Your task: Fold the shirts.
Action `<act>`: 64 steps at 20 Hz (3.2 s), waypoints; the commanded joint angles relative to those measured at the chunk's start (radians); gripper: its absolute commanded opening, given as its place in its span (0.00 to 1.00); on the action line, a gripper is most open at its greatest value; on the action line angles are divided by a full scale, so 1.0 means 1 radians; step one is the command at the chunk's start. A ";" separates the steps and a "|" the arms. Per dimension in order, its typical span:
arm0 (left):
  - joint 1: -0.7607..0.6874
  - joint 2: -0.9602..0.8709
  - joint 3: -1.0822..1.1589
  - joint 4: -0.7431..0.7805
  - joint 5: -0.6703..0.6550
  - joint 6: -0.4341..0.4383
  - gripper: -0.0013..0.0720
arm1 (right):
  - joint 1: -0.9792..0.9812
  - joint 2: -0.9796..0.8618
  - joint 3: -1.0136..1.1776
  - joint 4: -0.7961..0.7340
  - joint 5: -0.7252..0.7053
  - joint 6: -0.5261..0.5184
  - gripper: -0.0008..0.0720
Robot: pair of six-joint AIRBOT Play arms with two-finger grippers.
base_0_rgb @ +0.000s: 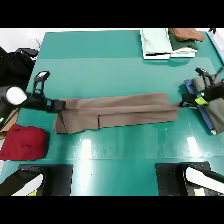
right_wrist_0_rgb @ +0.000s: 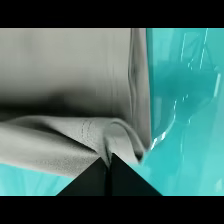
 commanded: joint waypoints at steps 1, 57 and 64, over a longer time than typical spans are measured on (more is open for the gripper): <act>0.001 -0.167 0.086 0.012 0.137 0.012 0.05 | 0.046 -0.166 0.139 0.049 -0.023 0.021 0.03; 0.084 -0.032 0.547 0.051 0.097 -0.040 0.05 | 0.919 -0.312 0.503 0.788 -0.488 -0.248 0.06; 0.124 0.037 0.544 0.063 0.018 -0.040 0.05 | 0.973 -0.451 0.644 0.587 -0.419 -0.234 0.42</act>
